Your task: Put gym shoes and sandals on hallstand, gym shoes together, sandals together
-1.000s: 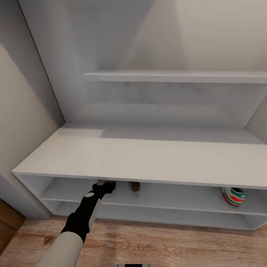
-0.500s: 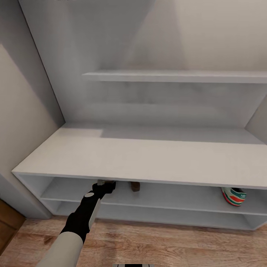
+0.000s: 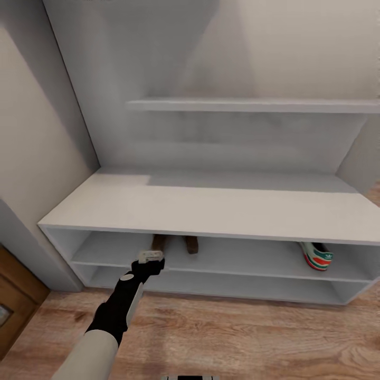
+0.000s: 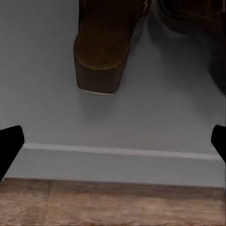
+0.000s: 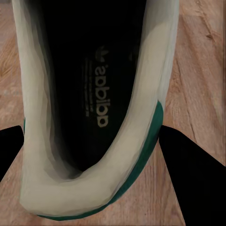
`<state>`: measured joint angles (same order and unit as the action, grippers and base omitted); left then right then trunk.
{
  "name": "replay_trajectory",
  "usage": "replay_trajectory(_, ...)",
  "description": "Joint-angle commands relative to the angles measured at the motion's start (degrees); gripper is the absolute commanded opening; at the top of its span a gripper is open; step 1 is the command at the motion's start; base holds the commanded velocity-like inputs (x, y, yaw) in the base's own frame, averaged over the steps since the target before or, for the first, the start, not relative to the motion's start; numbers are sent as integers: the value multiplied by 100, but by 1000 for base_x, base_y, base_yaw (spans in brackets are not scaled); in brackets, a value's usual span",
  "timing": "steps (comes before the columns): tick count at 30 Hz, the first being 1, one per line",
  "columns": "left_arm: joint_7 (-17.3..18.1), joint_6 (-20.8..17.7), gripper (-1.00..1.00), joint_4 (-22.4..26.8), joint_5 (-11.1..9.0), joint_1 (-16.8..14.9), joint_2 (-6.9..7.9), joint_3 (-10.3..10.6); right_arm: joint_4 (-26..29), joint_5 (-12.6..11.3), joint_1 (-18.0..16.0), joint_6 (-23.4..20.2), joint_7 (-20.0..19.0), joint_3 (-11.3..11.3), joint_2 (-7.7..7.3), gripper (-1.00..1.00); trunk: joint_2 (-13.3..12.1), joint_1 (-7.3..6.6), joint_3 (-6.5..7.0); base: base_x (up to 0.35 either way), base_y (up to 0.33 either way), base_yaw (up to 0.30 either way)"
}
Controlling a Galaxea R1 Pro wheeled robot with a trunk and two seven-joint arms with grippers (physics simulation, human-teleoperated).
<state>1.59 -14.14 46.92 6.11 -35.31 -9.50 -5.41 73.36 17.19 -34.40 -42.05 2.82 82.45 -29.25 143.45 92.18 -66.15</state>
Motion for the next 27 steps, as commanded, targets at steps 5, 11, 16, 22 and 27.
replay_trajectory(5,17,-26,100,10,58,-2,-1,-21,3,-14,-5,-23,26,0,-2,-100,2,-5,-5,-337,0,0)
replay_trajectory(11,17,2,100,12,64,11,9,-37,3,-14,-5,-23,30,0,-2,-100,2,-5,-5,-337,20,0)
replay_trajectory(16,17,56,100,21,72,25,22,-39,3,-14,-5,-23,33,-4,6,-100,2,-5,-5,-299,69,0)
replay_trajectory(22,17,197,100,27,78,38,32,-41,-2,-14,-5,-23,21,-2,14,-100,2,-5,-5,-66,12,0)
replay_trajectory(27,15,228,100,22,83,59,47,-46,-3,-14,-5,-23,17,-1,11,-100,2,-5,-5,-3,1,0)
